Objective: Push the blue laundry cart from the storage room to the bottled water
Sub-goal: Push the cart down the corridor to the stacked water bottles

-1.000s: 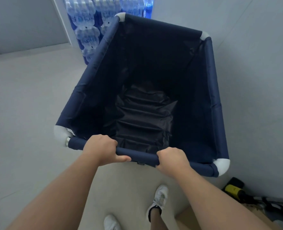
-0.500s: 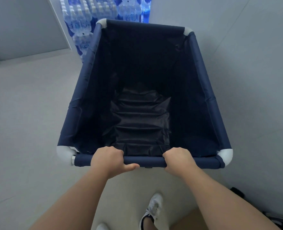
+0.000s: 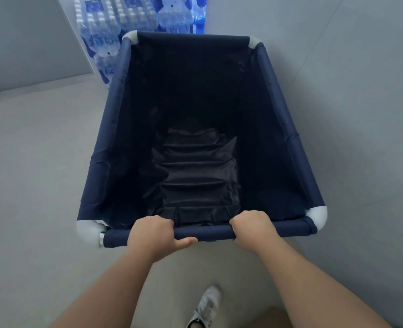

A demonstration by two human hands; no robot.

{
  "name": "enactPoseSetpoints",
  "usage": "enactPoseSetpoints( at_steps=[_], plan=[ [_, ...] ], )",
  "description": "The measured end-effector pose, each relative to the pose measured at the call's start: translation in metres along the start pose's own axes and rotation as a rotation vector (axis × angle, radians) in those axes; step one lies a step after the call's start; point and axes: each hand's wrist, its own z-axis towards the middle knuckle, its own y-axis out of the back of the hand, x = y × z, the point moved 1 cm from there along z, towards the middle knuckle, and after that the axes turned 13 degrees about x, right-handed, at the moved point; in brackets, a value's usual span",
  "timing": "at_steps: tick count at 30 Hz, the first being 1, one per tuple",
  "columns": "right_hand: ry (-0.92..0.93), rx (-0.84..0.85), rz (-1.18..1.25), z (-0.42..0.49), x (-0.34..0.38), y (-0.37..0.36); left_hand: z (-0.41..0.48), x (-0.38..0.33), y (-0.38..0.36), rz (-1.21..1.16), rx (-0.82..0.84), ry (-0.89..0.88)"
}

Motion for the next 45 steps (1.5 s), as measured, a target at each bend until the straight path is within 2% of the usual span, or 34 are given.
enactPoseSetpoints(
  at_steps=[16,27,34,45],
  plan=[
    [-0.062,0.005,0.063,0.049,-0.027,0.045,0.055,0.009,0.030,-0.031,0.008,0.014],
    [-0.060,0.011,0.002,0.071,-0.047,0.067,0.081,0.009,0.045,-0.047,0.025,0.021],
    [-0.010,0.067,-0.055,0.077,-0.092,0.073,0.094,-0.034,0.054,-0.093,0.050,0.077],
    [0.105,0.015,-0.089,0.082,-0.158,0.066,0.114,-0.092,0.056,-0.130,0.010,0.191]
  ],
)
